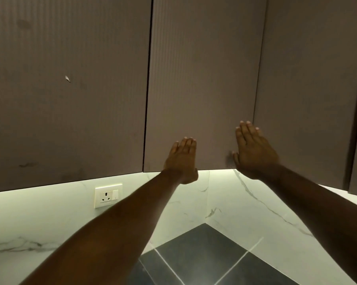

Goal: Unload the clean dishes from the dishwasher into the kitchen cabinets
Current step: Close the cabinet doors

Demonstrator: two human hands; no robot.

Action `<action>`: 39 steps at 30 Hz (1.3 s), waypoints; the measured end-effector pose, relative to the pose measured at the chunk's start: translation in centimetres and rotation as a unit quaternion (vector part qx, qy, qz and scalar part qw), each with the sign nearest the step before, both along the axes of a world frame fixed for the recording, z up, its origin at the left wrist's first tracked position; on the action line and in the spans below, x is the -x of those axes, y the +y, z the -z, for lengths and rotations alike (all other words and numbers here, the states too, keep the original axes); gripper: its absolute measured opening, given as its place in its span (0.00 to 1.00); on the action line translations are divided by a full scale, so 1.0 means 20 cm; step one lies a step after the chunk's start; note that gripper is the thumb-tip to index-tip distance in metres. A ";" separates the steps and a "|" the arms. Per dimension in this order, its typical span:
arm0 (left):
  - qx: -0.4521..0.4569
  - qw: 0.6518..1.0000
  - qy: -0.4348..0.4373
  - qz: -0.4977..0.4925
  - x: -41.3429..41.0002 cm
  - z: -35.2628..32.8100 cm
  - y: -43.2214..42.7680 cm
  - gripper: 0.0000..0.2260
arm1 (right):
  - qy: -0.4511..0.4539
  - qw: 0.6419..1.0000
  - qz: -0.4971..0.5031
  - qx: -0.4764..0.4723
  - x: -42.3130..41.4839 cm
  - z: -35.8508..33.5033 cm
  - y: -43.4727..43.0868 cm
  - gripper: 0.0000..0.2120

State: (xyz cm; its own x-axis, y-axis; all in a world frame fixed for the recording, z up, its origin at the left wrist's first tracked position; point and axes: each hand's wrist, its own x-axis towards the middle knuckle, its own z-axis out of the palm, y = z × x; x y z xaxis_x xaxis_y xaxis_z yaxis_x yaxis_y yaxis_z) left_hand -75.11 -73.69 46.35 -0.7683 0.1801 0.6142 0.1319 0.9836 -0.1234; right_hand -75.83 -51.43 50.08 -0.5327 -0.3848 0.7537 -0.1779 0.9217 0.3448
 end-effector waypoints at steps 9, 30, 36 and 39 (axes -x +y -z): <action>0.090 0.982 0.141 -0.091 -0.39 0.07 -0.69 0.40 | 0.011 0.989 -0.145 -0.004 -0.09 0.18 -0.72 0.34; 0.273 0.902 0.182 -0.282 -1.37 0.16 -1.44 0.37 | -0.011 0.941 -0.338 0.008 -0.78 0.27 -1.87 0.58; 0.293 0.880 0.169 -0.334 -1.52 0.15 -1.19 0.36 | -0.028 0.937 -0.348 -0.020 -0.86 0.25 -1.67 0.56; 0.309 0.867 0.148 -0.361 -1.57 0.15 -1.05 0.33 | -0.056 0.930 -0.357 -0.061 -0.92 0.19 -1.51 0.51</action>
State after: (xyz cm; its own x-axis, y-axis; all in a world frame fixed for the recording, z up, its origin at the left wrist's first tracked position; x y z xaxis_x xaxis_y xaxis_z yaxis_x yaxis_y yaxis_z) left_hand -43.69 -94.74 43.37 -0.6438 0.0827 0.7607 -0.6177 0.5306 -0.5804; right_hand -57.50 -81.58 46.34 -0.1802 -0.7499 0.6366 -0.7708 0.5097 0.3822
